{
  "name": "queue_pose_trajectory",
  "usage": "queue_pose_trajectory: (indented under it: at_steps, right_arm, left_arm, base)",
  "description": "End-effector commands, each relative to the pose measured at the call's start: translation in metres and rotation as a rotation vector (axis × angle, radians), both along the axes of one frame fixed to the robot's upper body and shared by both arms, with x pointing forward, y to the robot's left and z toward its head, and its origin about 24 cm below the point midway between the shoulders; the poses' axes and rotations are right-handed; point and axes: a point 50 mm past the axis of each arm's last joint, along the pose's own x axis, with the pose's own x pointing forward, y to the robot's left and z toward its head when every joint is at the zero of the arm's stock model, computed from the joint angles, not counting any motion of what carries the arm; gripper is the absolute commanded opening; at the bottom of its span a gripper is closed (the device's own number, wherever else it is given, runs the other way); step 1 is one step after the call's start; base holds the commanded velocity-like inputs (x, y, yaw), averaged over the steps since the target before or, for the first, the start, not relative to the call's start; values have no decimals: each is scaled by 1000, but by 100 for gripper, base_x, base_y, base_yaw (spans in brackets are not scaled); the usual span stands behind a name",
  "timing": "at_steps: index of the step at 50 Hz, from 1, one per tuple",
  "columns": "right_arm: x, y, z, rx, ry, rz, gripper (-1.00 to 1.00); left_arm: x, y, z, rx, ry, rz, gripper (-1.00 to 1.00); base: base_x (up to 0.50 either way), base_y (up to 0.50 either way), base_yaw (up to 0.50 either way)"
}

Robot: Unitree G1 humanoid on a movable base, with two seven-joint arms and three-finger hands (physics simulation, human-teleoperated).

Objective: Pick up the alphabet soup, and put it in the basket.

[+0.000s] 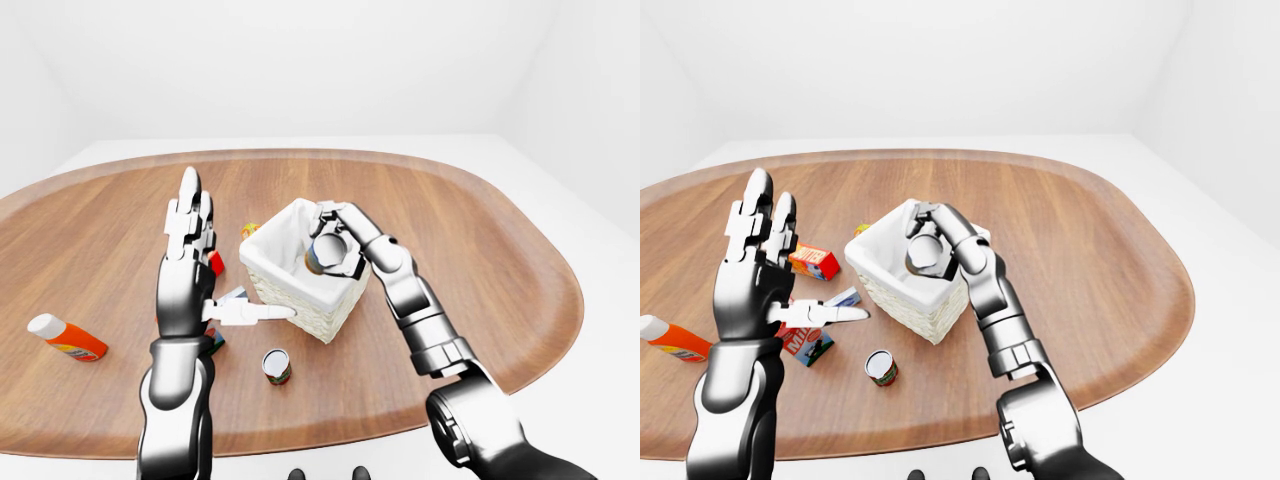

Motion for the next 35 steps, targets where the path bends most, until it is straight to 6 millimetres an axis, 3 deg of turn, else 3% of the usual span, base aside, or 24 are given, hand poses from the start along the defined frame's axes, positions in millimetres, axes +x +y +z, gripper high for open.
queue_pose_trajectory:
  at_steps: [1, 26, 35]
  right_arm:
    - [12, 1, -4, -25, 57, -20, -100]
    - [26, 13, -30, -126, 197, -93, -100]
    - [29, 20, -22, -152, 193, -84, -100]
  left_arm:
    - [1, -1, 1, 3, -3, -2, 100]
    - [3, 1, -10, -3, 46, 5, 100]
    - [4, 1, -13, -8, 61, 5, 100]
  base:
    - [0, 0, 0]
    - [0, 0, 0]
    - [0, 0, 0]
